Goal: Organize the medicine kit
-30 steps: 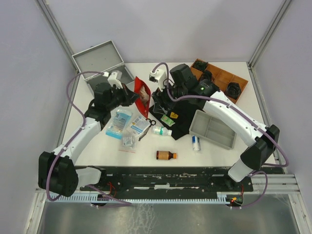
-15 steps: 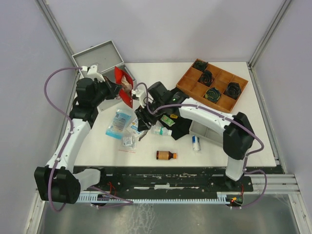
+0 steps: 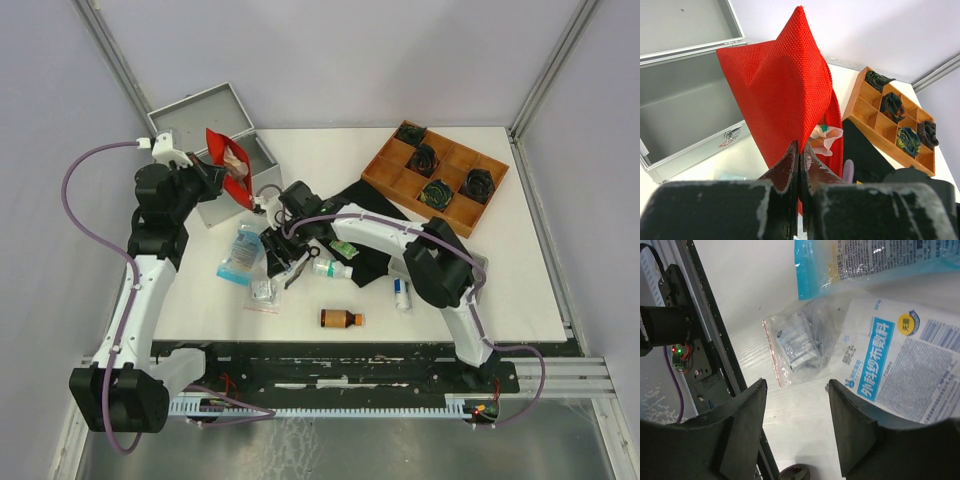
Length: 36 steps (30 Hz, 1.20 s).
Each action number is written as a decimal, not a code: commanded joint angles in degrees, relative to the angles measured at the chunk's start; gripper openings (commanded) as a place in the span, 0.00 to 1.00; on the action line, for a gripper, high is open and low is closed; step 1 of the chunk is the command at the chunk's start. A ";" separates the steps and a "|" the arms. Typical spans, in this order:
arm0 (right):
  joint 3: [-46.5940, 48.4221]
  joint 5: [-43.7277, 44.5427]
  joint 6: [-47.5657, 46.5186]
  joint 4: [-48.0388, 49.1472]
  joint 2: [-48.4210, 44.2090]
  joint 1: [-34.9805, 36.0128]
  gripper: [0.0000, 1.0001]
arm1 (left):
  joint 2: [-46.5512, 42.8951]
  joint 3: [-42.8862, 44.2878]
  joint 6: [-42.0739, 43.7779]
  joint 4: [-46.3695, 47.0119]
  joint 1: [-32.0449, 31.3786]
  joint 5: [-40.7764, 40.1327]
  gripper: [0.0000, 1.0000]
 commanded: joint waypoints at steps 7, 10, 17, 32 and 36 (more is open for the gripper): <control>10.68 -4.06 0.52 -0.95 9.01 1.46 0.60 | -2.09 1.01 2.17 3.22 0.78 0.85 0.03; 11.33 -4.53 -0.02 -1.56 10.55 1.74 0.59 | -2.00 0.96 1.94 3.38 0.80 1.58 0.03; 11.96 -4.67 -2.92 -3.09 12.03 2.43 0.58 | -1.91 0.23 1.78 4.20 0.86 2.87 0.03; 14.20 -8.29 -3.96 -4.08 15.53 2.63 0.47 | -1.82 -0.23 1.83 4.37 1.08 3.68 0.03; 14.15 -10.62 -4.24 -3.98 15.05 2.43 0.27 | -1.82 -0.36 1.95 4.52 1.15 3.64 0.03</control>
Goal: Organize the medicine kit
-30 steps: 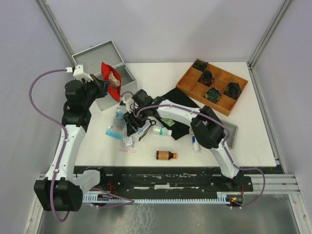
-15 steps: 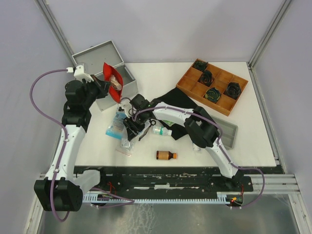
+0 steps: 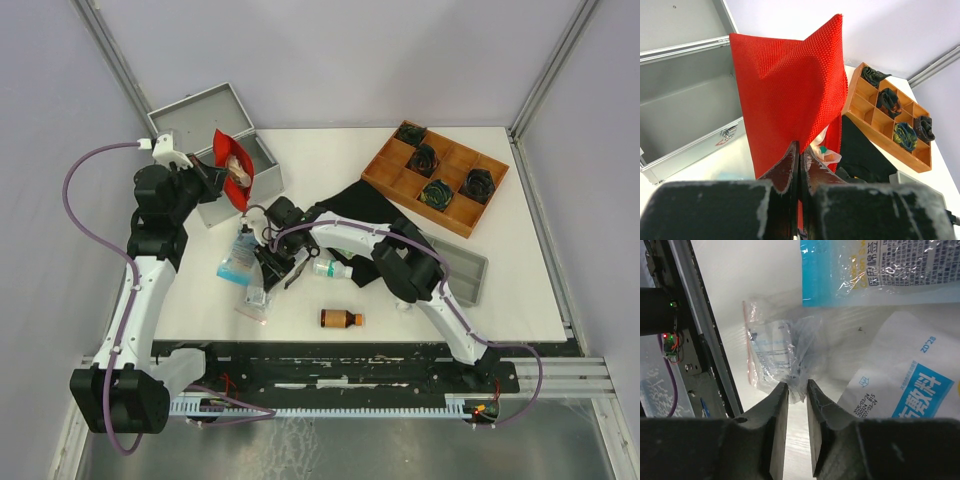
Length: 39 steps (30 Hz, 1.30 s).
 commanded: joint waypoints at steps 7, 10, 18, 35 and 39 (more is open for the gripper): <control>-0.69 -8.35 -1.23 2.12 -5.81 -1.10 0.07 | -1.49 0.05 2.13 4.35 0.50 0.95 0.03; -3.96 -8.97 -2.88 1.77 -9.97 -1.89 0.04 | -1.26 0.07 2.10 4.36 0.50 1.06 0.03; -12.14 -6.69 -11.06 -7.14 -22.96 -5.34 0.01 | -0.14 -1.02 0.62 5.09 0.49 3.75 0.03; -14.34 10.95 -14.90 -12.43 -44.84 -9.00 0.01 | 3.81 -4.67 -4.67 8.85 -0.31 13.72 0.03; -8.21 17.24 -9.89 -12.22 -43.91 -9.00 0.01 | 5.10 -5.17 -6.06 9.02 -2.50 15.09 0.03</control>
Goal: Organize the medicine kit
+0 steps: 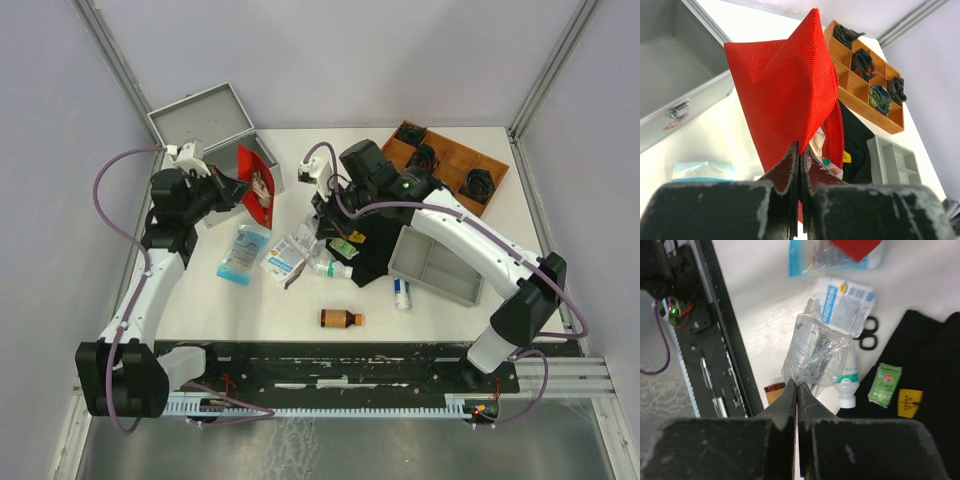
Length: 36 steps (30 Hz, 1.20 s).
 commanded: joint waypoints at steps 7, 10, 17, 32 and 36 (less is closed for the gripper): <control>12.34 16.22 9.95 5.65 -0.51 -0.22 0.01 | 1.38 -1.81 -2.75 5.19 -10.22 1.47 0.03; 13.17 19.62 10.44 5.75 -0.05 -0.20 0.01 | 1.24 -2.34 -2.01 5.91 -13.17 0.23 0.03; 12.25 26.59 12.22 7.14 -0.69 -0.22 0.01 | 0.97 -3.45 -1.75 7.88 -15.82 -0.44 0.03; 13.30 30.65 13.78 5.38 0.04 -0.21 0.01 | 0.87 -4.28 -2.12 9.06 -16.19 -3.48 0.03; 13.06 30.77 13.71 5.15 0.34 -0.22 0.01 | 1.19 -4.14 -2.75 9.11 -16.24 -3.91 0.03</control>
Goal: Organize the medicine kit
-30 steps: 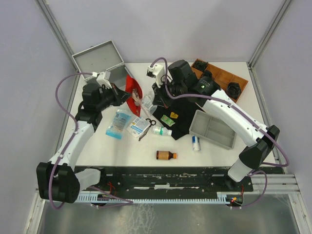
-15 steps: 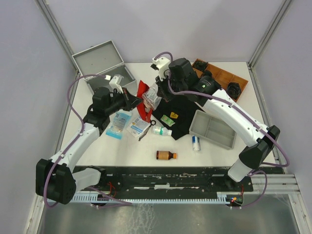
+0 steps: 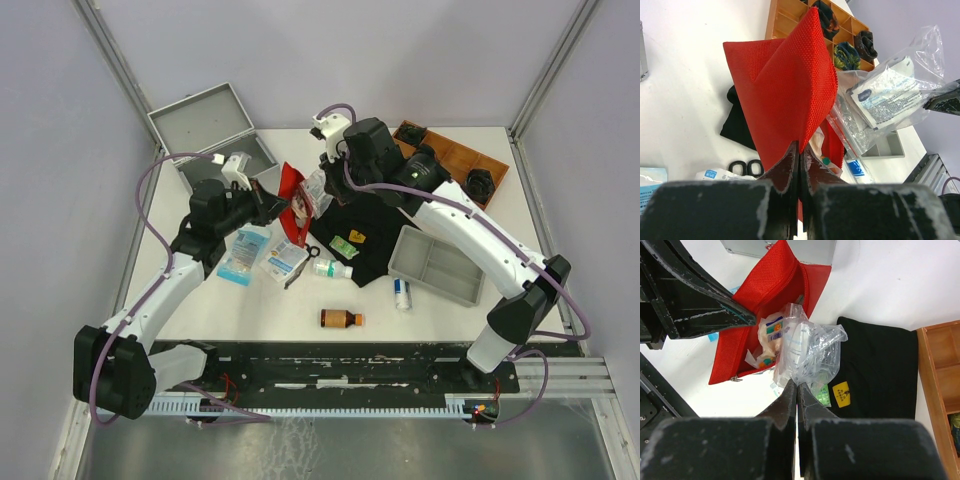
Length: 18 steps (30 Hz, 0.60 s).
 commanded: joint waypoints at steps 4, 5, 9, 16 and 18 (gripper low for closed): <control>2.42 2.67 0.64 1.47 0.37 0.26 0.01 | -0.38 0.40 -1.80 3.91 -0.61 -0.79 0.03; 2.88 2.68 0.69 1.32 0.80 0.43 0.01 | -0.21 0.40 -1.80 3.91 -0.73 -0.77 0.03; 4.67 4.43 0.58 0.78 2.57 1.83 0.01 | 0.19 0.54 -1.88 4.21 -1.34 -0.51 0.03; 6.39 0.60 3.15 1.15 4.60 3.14 0.01 | 0.75 0.69 -2.26 4.91 -1.91 -0.25 0.03; 6.11 -1.87 4.38 1.75 5.03 3.19 0.00 | 0.96 0.68 -2.60 5.34 -1.90 0.10 0.03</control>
